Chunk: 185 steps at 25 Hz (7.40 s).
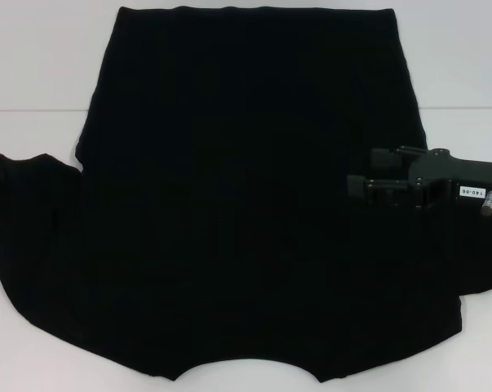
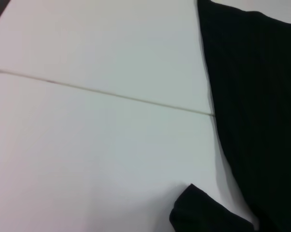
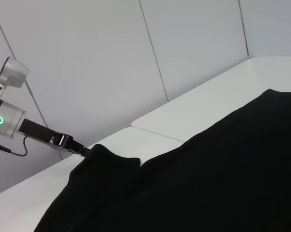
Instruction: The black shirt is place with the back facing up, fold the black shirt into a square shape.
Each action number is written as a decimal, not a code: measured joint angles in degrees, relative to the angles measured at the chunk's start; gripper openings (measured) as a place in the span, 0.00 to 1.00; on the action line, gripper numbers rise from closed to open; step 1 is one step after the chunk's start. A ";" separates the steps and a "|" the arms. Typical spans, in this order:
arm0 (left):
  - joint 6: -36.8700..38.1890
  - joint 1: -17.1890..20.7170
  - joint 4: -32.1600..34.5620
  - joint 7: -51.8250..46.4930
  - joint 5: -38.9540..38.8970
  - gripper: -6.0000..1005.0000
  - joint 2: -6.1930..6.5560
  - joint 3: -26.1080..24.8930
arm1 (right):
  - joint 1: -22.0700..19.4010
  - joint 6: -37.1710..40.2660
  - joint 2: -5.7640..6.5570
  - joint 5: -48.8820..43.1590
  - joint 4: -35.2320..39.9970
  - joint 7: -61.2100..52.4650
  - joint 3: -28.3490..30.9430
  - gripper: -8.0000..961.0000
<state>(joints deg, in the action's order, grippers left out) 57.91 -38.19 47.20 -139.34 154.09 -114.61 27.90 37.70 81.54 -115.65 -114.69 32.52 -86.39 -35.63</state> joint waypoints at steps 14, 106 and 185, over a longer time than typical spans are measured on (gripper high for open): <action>7.58 -0.03 1.14 4.82 -8.66 0.07 0.00 -0.32 | 0.00 -0.11 -0.02 0.00 0.00 0.00 -0.05 0.95; 26.08 2.12 -8.71 63.12 -38.86 0.94 -8.51 20.96 | -0.92 -13.09 8.90 -26.47 -3.79 -54.03 0.07 0.06; 32.64 11.53 3.64 23.72 -16.74 0.91 -3.78 -5.69 | 6.89 -8.52 3.69 -14.34 0.79 -34.73 -4.27 0.81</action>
<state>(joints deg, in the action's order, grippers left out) 90.55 -26.66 50.84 -115.63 137.35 -118.39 22.22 44.59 73.02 -111.97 -129.04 33.31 -121.12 -39.90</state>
